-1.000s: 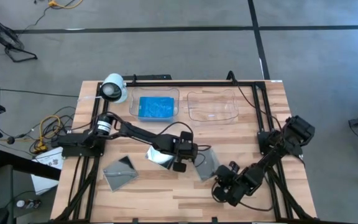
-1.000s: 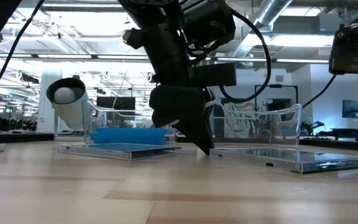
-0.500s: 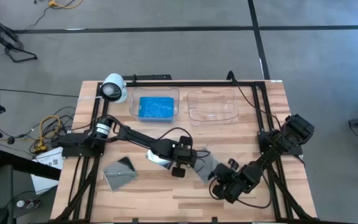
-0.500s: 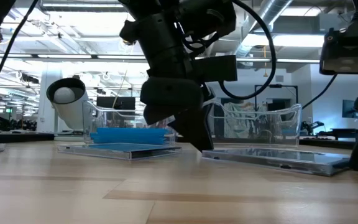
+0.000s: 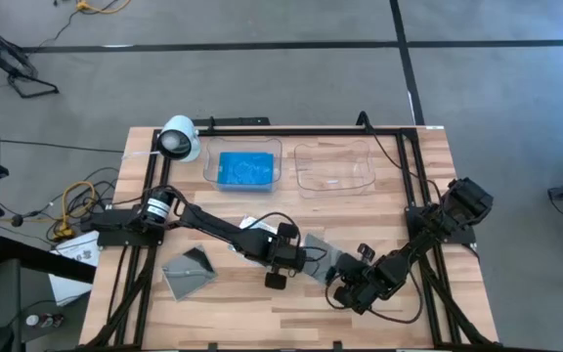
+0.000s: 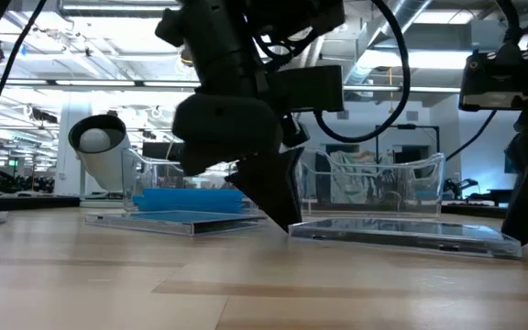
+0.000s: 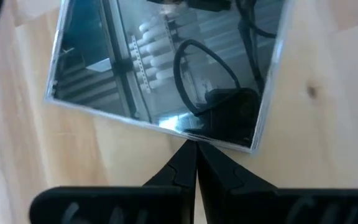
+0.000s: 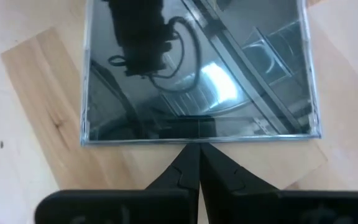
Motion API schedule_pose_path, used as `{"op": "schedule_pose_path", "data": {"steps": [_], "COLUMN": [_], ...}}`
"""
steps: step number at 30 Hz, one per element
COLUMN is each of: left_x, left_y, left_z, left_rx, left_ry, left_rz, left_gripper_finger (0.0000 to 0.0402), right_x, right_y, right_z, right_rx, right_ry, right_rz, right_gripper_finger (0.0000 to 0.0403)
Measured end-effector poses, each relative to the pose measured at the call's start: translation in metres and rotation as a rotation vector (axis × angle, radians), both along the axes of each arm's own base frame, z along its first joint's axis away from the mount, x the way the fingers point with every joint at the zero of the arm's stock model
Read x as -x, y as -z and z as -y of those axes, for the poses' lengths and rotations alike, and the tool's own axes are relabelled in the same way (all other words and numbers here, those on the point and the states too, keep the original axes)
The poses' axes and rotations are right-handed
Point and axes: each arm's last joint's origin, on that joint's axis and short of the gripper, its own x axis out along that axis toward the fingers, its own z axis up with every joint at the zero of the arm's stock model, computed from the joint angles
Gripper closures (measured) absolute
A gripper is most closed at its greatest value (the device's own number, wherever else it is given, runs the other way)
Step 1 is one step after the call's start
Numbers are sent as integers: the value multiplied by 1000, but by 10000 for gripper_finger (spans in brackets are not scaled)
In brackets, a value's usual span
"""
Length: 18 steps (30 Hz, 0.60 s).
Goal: Pick & place jewel cases by type
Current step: Put the right black cd case into the right transparent bin
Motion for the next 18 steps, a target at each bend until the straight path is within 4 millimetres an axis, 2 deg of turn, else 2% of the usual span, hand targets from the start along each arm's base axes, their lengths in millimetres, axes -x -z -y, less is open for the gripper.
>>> {"op": "schedule_pose_path", "data": {"steps": [6,11,18], "left_x": [5,8,12], "left_y": [0,0,1], "left_z": [13,23,24], "left_rx": [30,53,34], "left_ry": [3,13,-46], "left_rz": [-18,-16,-38], "left_gripper_finger": [397,397,397], "right_x": [-3,-3,-3], "right_y": [-3,-12,-26], "right_z": [8,22,35], "right_rx": [19,57,11], "right_ry": [-25,-4,34], "right_rz": [-22,-32,-61], "right_gripper_finger": [402,403,403]}}
